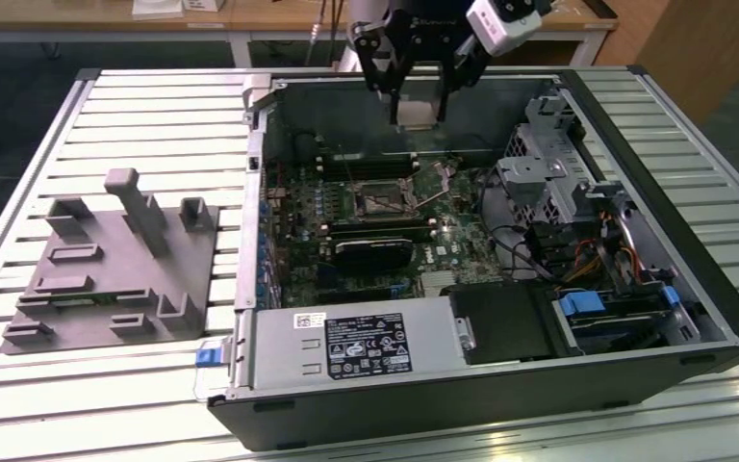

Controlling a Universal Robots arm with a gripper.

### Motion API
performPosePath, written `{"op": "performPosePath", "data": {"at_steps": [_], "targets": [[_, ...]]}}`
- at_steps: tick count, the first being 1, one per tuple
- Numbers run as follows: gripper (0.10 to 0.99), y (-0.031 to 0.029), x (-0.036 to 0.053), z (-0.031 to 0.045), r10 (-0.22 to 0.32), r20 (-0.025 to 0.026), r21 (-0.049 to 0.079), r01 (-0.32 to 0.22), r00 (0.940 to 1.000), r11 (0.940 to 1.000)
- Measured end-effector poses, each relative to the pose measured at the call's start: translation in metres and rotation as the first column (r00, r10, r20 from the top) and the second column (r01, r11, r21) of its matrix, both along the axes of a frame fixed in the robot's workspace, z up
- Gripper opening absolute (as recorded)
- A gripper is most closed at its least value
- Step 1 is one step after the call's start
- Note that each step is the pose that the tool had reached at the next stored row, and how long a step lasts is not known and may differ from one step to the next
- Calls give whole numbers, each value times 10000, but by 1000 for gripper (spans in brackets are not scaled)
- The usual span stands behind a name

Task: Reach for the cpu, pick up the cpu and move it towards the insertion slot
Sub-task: 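Pick up the cpu and move it towards the insertion slot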

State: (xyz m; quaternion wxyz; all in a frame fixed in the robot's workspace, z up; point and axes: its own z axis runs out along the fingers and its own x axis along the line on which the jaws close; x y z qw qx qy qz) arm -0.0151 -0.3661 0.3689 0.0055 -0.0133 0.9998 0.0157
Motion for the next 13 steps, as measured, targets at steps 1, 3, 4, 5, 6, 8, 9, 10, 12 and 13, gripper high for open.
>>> {"op": "performPosePath", "data": {"at_steps": [1, 3, 4, 5, 6, 8, 9, 10, 12, 13], "targets": [[541, 14, 4, -18, 1, 0, -2, -1, 10000, 10000], [541, 42, 10, -53, 0, -1, -5, 0, 10000, 10000], [541, 56, 13, -72, 1, 0, -5, -1, 10000, 10000], [541, 70, 15, -90, 1, 0, -5, -1, 10000, 10000], [541, 82, 15, -107, 0, 0, -7, 0, 10000, 10000], [541, 87, 16, -116, 1, 0, -6, -1, 10000, 10000], [541, 87, 16, -115, 2, 0, -7, -2, 10000, 10000], [541, 87, 15, -117, 1, -1, -8, -1, 10000, 10000], [541, 87, 15, -118, 0, -1, -7, 0, 10000, 10000], [541, 87, 15, -118, 0, -1, -7, 0, 10000, 10000]]}}
